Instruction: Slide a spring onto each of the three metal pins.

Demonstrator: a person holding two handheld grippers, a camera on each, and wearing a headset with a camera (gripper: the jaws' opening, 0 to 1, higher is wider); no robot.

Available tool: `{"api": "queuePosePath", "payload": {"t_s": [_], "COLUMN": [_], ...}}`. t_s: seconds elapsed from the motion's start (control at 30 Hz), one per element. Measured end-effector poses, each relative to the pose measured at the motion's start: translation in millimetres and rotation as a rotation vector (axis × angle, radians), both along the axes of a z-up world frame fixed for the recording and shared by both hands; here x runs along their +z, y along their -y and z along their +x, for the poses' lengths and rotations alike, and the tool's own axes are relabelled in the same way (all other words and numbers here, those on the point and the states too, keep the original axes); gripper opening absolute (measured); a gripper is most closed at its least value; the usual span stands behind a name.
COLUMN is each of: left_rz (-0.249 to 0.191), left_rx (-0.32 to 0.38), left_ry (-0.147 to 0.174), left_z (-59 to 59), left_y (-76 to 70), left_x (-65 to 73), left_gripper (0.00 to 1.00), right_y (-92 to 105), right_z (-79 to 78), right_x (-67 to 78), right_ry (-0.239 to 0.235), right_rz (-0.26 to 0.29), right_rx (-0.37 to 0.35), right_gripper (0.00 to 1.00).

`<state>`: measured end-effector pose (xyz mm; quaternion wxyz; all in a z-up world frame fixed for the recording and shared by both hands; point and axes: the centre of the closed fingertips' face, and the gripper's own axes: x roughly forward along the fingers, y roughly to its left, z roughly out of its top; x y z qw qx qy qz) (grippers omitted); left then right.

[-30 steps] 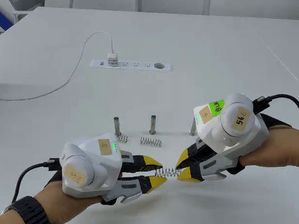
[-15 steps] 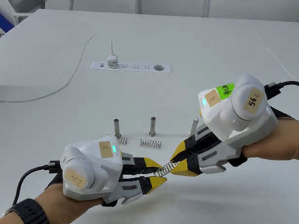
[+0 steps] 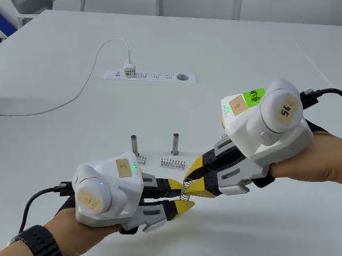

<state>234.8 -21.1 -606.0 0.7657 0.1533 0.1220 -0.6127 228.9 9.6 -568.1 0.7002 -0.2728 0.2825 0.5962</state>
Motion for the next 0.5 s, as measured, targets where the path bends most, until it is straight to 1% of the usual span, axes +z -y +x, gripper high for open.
{"api": "queuePosePath", "payload": {"t_s": [0.17, 0.2, 0.23, 0.3, 0.43, 0.5], "left_rz": [-0.001, -0.003, -0.009, -0.019, -0.024, -0.027], "left_rx": [0.001, 0.002, 0.003, 0.008, 0.015, 0.029], "left_ry": [0.002, 0.0, -0.011, -0.021, -0.024, -0.029], "left_z": [0.1, 0.3, 0.0, 0.6, 2.0, 4.0], "left_y": [0.3, 0.4, 0.9, 1.4, 0.7, -1.7], "left_x": [-0.4, -0.4, -0.1, 1.0, 1.5, 1.7], "left_gripper": [0.12, 0.13, 0.14, 0.18, 0.22, 0.25], "right_y": [2.6, 3.0, 3.8, 4.7, 7.1, 8.8], "right_z": [-0.1, 0.2, 1.2, 2.2, 4.3, 5.8], "right_x": [-1.0, -1.4, -1.9, -2.7, -2.8, -2.0], "right_ry": [-0.01, -0.009, -0.006, -0.008, -0.009, -0.009], "right_rz": [-0.005, -0.007, -0.01, -0.011, -0.013, -0.013], "right_rx": [-0.008, -0.009, -0.011, -0.016, -0.025, -0.031], "right_gripper": [0.11, 0.11, 0.11, 0.11, 0.11, 0.11]}}
